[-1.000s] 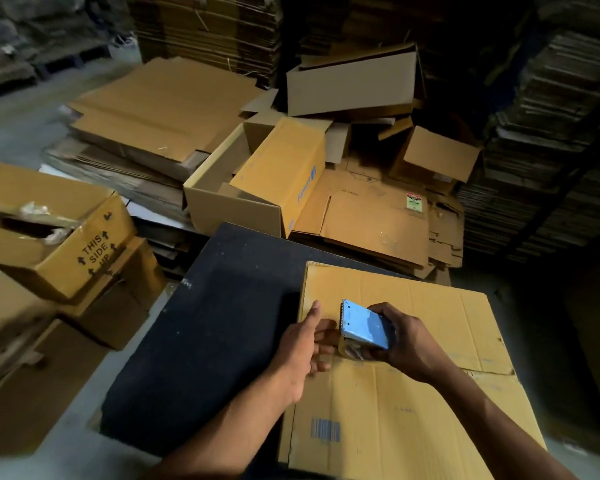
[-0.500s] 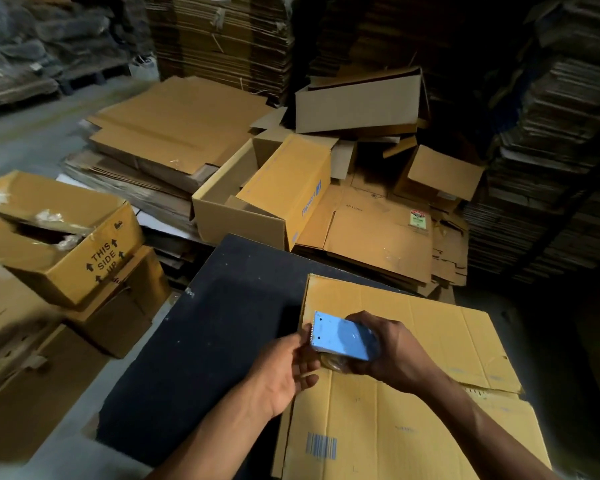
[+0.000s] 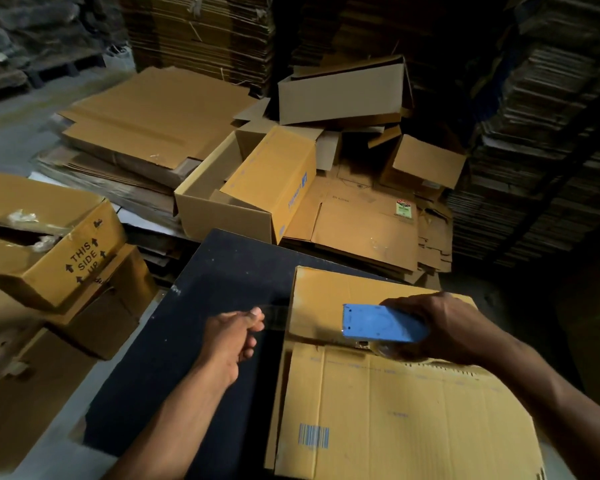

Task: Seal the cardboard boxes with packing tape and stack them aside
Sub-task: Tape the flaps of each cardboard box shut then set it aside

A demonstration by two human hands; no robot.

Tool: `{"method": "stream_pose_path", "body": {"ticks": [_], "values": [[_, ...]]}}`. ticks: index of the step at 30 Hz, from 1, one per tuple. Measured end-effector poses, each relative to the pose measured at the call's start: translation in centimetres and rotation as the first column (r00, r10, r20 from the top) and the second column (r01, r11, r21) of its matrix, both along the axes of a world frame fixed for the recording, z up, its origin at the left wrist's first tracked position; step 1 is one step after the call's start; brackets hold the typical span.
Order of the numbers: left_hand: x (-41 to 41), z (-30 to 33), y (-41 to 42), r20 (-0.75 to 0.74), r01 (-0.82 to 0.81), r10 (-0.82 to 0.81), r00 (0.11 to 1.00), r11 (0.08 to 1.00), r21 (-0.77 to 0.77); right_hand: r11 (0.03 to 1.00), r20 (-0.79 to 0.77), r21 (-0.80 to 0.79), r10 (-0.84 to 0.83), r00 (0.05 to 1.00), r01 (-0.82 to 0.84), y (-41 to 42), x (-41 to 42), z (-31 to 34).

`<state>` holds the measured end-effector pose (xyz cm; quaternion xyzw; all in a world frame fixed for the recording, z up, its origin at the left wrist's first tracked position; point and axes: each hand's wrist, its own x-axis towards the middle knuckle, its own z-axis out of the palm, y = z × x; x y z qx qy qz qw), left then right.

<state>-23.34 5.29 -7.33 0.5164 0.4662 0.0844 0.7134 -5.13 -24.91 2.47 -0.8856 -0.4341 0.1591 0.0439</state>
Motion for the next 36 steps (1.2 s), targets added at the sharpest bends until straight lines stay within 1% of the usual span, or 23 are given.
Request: {"method": "stream_pose_path", "body": {"ticks": [4, 8, 11, 17, 20, 23, 25, 29, 32, 36], "values": [[-0.1, -2.0, 0.0, -0.046, -0.021, 0.023, 0.999, 0.999, 0.046, 0.993, 0.029, -0.116, 0.009, 1.0, -0.006, 1.9, -0.4, -3.0], [-0.8, -4.7, -0.3, -0.093, -0.028, 0.037, 0.995, 0.995, 0.099, 0.984, 0.004, -0.179, 0.006, 1.0, -0.005, 3.1, -0.9, -5.0], [-0.7, -6.3, -0.6, -0.095, -0.055, 0.065, 0.993, 0.992, 0.111, 0.98, 0.026, -0.197, -0.01, 1.0, 0.015, 4.0, -1.1, -6.1], [-0.7, -9.8, -0.7, -0.133, -0.075, 0.083, 0.988, 0.995, 0.062, 0.96, 0.056, -0.278, -0.016, 0.998, 0.031, 6.0, -1.6, -6.9], [-0.3, -11.2, -0.8, -0.176, -0.061, 0.057, 0.983, 0.998, -0.02, 0.948, 0.099, -0.315, -0.007, 0.995, 0.038, 6.9, -1.9, -7.0], [0.2, -12.5, -1.4, -0.189, -0.035, 0.011, 0.982, 0.992, -0.125, 0.926, 0.129, -0.374, -0.004, 0.992, 0.053, 8.0, -2.5, -7.0], [0.5, -13.2, -2.1, -0.192, -0.02, -0.012, 0.981, 0.987, -0.161, 0.913, 0.143, -0.405, 0.007, 0.99, 0.052, 8.6, -3.0, -6.9], [0.9, -14.5, -3.4, -0.172, 0.011, -0.037, 0.984, 0.989, -0.15, 0.901, 0.173, -0.429, 0.018, 0.985, 0.059, 9.0, -3.6, -6.6], [1.1, -15.0, -3.5, -0.155, 0.02, -0.048, 0.987, 0.984, -0.178, 0.89, 0.197, -0.451, 0.017, 0.98, 0.075, 8.7, -4.3, -6.4], [1.3, -15.5, -3.6, -0.18, 0.014, -0.043, 0.983, 0.987, -0.158, 0.87, 0.217, -0.485, 0.02, 0.976, 0.09, 8.9, -5.4, -6.0]]}}
